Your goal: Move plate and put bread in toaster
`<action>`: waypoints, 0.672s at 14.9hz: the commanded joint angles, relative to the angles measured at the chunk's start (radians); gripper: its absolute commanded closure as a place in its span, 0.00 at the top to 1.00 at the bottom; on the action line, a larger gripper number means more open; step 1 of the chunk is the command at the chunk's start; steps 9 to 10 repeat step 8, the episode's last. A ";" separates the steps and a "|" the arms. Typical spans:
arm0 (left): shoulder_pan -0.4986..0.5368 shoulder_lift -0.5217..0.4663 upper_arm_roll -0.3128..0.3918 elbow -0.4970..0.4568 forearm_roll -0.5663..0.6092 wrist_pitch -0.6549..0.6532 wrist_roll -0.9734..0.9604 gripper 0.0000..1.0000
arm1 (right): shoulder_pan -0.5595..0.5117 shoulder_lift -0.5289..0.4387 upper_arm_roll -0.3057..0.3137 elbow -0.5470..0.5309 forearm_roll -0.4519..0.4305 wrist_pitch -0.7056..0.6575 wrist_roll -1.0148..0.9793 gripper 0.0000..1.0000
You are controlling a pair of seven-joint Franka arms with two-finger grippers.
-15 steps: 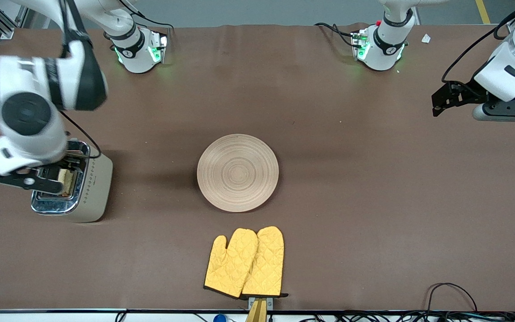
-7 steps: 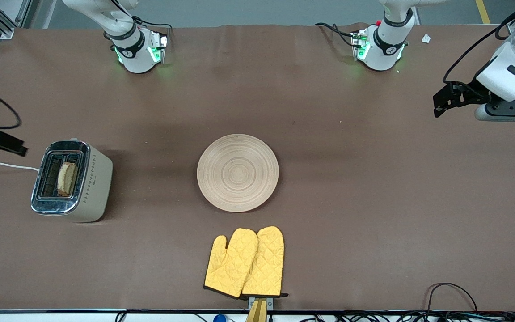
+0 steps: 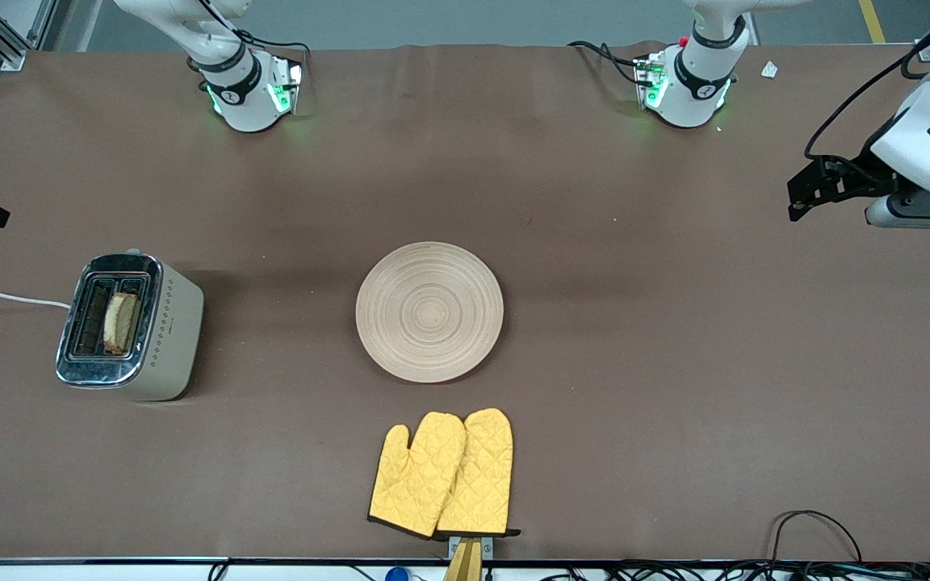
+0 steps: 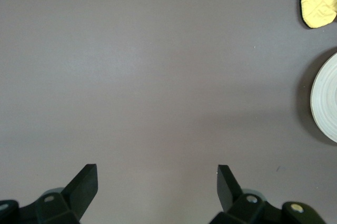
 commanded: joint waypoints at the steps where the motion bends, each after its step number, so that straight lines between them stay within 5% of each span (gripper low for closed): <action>1: 0.006 0.010 -0.001 0.031 0.008 -0.010 0.014 1.00 | 0.021 -0.027 0.000 -0.075 0.011 0.048 -0.002 1.00; 6: 0.003 0.010 -0.001 0.029 0.008 -0.010 0.013 1.00 | 0.007 -0.121 -0.009 -0.258 0.013 0.148 -0.004 1.00; 10: 0.003 0.010 -0.001 0.029 0.007 -0.012 0.013 1.00 | -0.016 -0.121 -0.008 -0.257 0.011 0.148 -0.037 1.00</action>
